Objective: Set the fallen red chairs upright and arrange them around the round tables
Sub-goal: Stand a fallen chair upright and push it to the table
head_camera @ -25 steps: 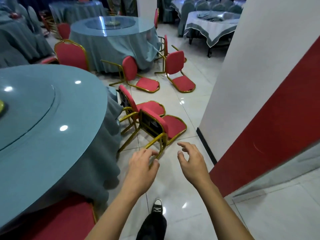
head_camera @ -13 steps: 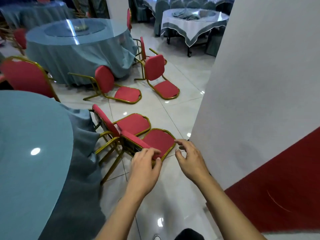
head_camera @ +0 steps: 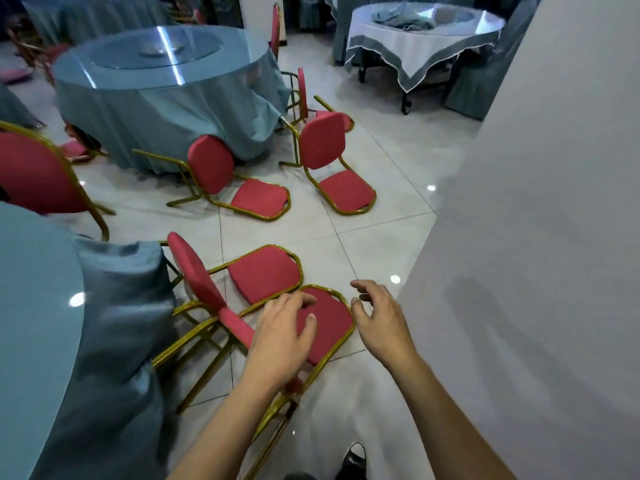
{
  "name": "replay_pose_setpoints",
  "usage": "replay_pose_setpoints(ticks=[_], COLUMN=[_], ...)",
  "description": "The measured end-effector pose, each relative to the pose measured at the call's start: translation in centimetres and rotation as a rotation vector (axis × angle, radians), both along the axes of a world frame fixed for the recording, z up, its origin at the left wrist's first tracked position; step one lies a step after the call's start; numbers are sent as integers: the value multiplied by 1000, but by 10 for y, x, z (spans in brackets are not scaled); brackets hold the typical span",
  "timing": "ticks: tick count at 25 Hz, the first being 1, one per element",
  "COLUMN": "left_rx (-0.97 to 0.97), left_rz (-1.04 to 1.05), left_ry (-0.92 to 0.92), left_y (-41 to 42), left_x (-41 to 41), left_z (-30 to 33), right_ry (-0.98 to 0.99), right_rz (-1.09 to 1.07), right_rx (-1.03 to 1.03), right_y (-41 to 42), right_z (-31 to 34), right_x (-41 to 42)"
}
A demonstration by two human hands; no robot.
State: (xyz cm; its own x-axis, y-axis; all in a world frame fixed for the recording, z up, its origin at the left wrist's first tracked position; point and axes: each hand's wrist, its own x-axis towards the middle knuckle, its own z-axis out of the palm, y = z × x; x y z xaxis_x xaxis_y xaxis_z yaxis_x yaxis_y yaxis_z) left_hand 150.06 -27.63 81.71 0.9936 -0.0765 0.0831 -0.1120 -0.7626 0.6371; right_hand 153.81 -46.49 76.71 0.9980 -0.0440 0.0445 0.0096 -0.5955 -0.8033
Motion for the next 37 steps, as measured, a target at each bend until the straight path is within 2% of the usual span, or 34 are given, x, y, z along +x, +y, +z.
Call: replay_pose_setpoints(ticks=[8,15,21,31,37], left_rx=[-49,-106,-113,-88,-51], left_rz=[189,352,473,920,1336], left_ry=[52,5,-22,-28,84], left_y=[-20,-12,10,63,60], left_x=[139,278,340,409,462], left_z=[-10,-23,-14,-33,-55], right_ry=[8,-12,-8,3,21], right_rz=[161,351,488,958,1366], right_rx=[14,-93,-106,-133,-124], right_y=[-9,11,51,170,230], right_z=[2,8,27,2,-36], right_x=[173,331,415,533,610])
